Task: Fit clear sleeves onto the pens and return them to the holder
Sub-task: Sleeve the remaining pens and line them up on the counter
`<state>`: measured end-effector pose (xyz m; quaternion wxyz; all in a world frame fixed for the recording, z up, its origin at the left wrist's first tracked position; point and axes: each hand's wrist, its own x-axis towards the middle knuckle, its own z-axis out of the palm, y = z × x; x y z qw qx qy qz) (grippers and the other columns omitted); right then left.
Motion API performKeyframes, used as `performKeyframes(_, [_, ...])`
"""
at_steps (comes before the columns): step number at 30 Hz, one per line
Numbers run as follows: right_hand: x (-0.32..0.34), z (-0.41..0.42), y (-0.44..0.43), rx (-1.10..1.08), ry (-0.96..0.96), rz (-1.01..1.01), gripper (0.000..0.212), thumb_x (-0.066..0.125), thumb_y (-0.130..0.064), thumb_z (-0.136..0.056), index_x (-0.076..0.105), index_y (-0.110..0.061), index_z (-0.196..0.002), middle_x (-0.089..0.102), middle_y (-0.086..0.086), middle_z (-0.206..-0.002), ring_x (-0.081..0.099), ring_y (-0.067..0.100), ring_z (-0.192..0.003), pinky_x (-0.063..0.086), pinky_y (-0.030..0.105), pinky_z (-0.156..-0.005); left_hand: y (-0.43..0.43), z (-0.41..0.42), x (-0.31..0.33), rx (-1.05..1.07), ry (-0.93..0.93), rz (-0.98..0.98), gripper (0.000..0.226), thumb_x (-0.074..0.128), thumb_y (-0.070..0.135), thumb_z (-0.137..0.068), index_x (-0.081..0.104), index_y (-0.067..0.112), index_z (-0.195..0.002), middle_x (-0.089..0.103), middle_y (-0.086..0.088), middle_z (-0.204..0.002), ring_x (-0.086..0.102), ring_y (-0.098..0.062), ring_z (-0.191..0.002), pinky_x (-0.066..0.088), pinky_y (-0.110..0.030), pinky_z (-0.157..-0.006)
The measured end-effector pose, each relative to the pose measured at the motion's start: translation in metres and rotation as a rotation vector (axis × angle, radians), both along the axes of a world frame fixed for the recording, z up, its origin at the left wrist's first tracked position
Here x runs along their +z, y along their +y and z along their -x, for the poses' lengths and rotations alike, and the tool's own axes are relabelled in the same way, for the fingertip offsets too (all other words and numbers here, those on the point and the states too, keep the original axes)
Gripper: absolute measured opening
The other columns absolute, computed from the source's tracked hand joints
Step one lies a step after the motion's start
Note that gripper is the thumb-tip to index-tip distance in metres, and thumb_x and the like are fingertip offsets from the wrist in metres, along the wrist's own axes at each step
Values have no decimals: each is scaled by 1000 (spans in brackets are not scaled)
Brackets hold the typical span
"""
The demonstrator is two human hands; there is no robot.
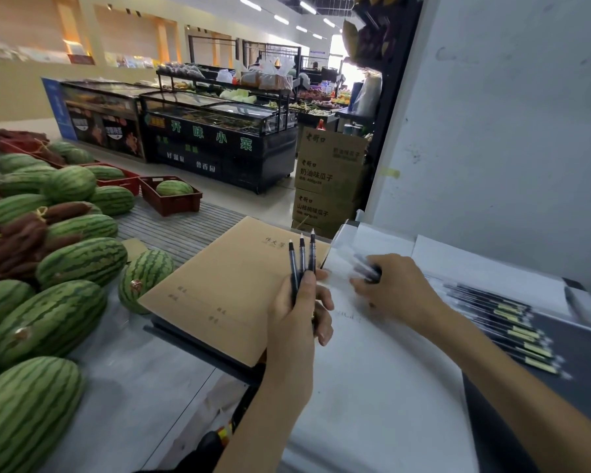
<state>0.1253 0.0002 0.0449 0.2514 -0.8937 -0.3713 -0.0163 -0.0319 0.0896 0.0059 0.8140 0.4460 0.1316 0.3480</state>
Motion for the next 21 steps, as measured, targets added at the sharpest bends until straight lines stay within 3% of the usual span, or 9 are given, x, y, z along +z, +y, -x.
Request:
performKeyframes(3, [9,7,-12,-33,326,-330,11,71,-24,-99,74,-22,-88,78,-8,-73,71,11,-54,46,16,-42,-2,2,0,19,49,-132,24,51,27,-109,73,20,-113,65,-5,-78,31,-10,-41,27,-23,-41])
performKeyframes(7, [13,15,-27,-15,728,-623,7,70,-19,-99,76,-17,-100,78,4,-83,61,16,-55,34,19,-36,-4,0,-1,20,107,-228,22,52,28,-109,72,27,-119,69,-4,-76,28,-7,-41,26,-20,-40])
performKeyframes(11, [14,10,-38,10,975,-780,12,78,-17,-89,82,-9,-97,62,7,-78,47,13,-54,26,20,-32,-5,-2,-4,0,131,-248,22,55,27,-107,77,32,-105,51,1,-66,27,-8,-43,24,-18,-40])
performKeyframes(17, [12,8,-43,-4,902,-893,23,79,-29,-92,81,-11,-106,80,7,-108,68,13,-73,28,20,-34,-7,-3,-6,-55,150,-376,22,56,26,-107,75,24,-98,35,3,-60,27,-5,-45,24,-15,-41])
performKeyframes(21, [16,13,-44,-32,846,-945,24,76,-28,-95,76,-12,-113,80,11,-109,75,16,-80,32,19,-36,-9,-2,-6,-67,180,-438,22,57,24,-106,76,22,-94,34,12,-56,30,-6,-43,25,-12,-43])
